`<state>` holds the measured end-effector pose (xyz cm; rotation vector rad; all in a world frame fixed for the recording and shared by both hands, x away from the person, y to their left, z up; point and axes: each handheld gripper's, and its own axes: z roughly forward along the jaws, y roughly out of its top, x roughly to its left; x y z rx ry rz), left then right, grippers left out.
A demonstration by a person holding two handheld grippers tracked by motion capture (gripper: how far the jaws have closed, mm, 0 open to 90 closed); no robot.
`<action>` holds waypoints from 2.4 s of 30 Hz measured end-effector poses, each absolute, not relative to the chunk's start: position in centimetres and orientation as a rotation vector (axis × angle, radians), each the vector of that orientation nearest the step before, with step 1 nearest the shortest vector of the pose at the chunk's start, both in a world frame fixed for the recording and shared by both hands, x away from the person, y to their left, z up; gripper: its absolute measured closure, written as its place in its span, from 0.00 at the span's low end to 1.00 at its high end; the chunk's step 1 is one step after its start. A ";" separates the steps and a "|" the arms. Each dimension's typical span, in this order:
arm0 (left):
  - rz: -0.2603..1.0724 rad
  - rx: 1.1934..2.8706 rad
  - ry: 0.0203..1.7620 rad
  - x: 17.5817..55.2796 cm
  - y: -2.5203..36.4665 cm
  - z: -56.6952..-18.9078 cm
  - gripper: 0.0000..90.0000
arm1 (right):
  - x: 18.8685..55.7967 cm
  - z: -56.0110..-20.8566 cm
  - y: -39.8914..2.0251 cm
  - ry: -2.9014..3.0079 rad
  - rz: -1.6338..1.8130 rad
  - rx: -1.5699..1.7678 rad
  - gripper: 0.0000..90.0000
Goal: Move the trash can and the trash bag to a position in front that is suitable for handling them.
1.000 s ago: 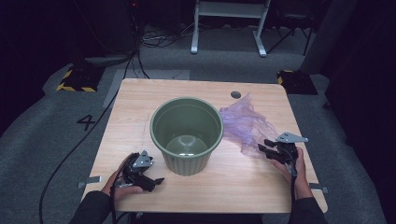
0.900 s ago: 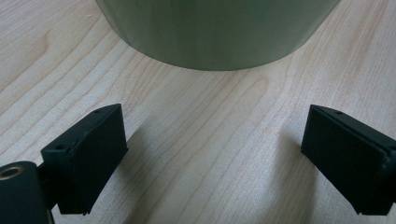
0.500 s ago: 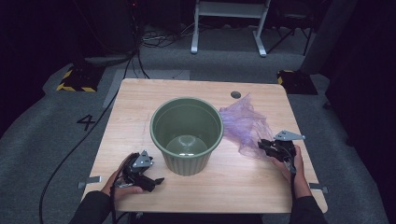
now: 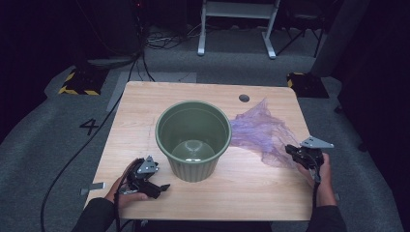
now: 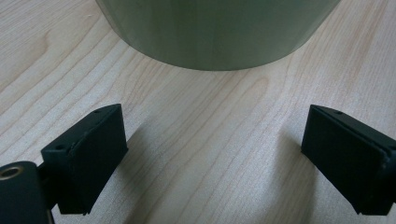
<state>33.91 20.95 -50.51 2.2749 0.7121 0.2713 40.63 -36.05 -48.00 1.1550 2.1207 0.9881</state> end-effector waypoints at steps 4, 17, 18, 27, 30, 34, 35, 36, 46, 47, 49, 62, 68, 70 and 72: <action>0.271 2.275 0.712 33.9 20.9 -50.5 0.07 | 40.5 -47.7 -37.4 2.051 1.002 1.211 0.85; 0.271 2.274 0.713 33.9 20.9 -50.5 0.07 | 39.2 -43.5 -34.3 1.879 1.205 1.129 0.37; 0.271 2.274 0.712 33.9 20.9 -50.5 0.07 | 39.3 -43.2 -33.4 1.893 1.232 1.112 0.33; 0.271 2.275 0.713 33.9 20.9 -50.5 0.07 | 41.7 -43.7 -26.6 2.076 1.228 1.053 0.20; 0.272 2.274 0.713 33.9 20.9 -50.5 0.07 | 43.2 -44.7 -23.8 2.174 1.201 1.037 0.18; 0.272 2.274 0.713 33.9 20.9 -50.5 0.07 | 44.8 -46.0 -21.8 2.221 1.146 1.048 0.18; 0.272 2.275 0.713 33.9 20.9 -50.5 0.07 | 45.2 -46.3 -21.5 2.228 1.132 1.070 0.18; 0.272 2.275 0.713 33.9 20.9 -50.5 0.07 | 45.2 -46.3 -21.5 2.228 1.132 1.070 0.18; 0.273 2.275 0.713 33.9 20.9 -50.5 0.07 | 47.7 -49.8 -20.0 2.242 0.986 1.181 0.31; 0.274 2.274 0.714 33.9 20.9 -50.5 0.07 | 47.9 -50.2 -20.1 2.244 0.987 1.191 0.31; 0.275 2.274 0.714 33.9 20.9 -50.5 0.07 | 48.0 -50.1 -20.1 2.243 0.981 1.175 0.33; 0.282 2.273 0.716 33.8 21.0 -50.5 0.08 | 47.5 -49.8 -22.0 2.277 1.057 1.244 0.86; 0.280 2.273 0.715 33.8 21.0 -50.5 0.08 | 45.8 -49.5 -25.0 2.309 0.996 1.189 0.92; 0.280 2.273 0.716 33.8 21.0 -50.5 0.08 | 45.4 -49.5 -26.3 2.307 0.998 1.205 0.93; 0.280 2.273 0.715 33.8 21.0 -50.5 0.08 | 45.2 -49.4 -26.8 2.308 1.008 1.207 0.93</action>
